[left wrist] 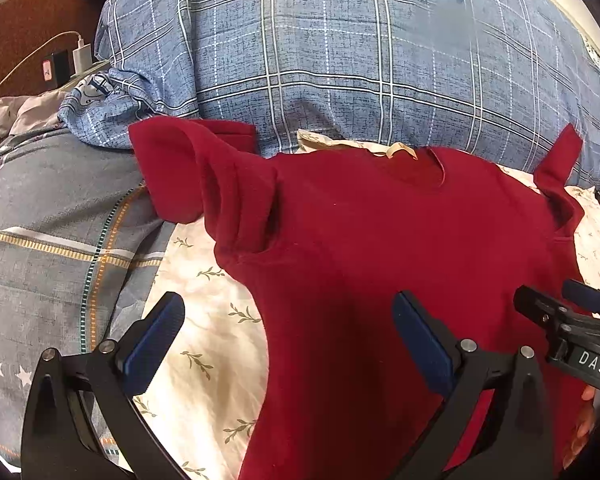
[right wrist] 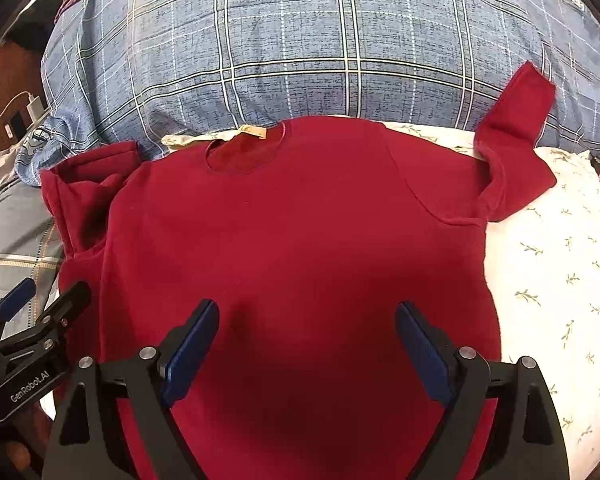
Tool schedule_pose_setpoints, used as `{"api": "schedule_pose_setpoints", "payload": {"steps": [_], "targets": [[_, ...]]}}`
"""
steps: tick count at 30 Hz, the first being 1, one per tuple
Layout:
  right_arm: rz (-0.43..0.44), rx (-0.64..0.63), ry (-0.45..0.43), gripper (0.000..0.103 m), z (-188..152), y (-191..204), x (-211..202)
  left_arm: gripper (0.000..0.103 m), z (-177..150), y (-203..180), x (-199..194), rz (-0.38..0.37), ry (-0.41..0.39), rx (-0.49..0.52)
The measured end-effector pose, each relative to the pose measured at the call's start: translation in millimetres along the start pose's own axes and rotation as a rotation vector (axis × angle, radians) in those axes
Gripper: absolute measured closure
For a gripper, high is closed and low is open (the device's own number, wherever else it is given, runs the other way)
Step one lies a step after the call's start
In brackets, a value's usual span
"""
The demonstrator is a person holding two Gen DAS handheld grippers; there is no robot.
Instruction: Fold small clothes
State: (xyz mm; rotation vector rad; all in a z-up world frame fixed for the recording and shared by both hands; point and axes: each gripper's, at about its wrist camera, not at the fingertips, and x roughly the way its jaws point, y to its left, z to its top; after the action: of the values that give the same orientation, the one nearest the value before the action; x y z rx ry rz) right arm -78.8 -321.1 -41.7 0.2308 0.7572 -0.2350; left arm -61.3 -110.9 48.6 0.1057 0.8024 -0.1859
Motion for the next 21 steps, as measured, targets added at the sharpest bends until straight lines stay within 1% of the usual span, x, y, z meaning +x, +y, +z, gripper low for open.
{"api": "schedule_pose_setpoints", "payload": {"steps": [4,21], "targets": [[0.001,-0.002,0.000,0.012,-0.8,2.3,1.3,0.000,0.2,2.4,1.9,0.001,0.003,-0.011],[0.008,-0.016,0.022,0.012,-4.0,6.2,8.4,0.000,-0.9,0.2,4.7,0.007,0.006,0.002]]}}
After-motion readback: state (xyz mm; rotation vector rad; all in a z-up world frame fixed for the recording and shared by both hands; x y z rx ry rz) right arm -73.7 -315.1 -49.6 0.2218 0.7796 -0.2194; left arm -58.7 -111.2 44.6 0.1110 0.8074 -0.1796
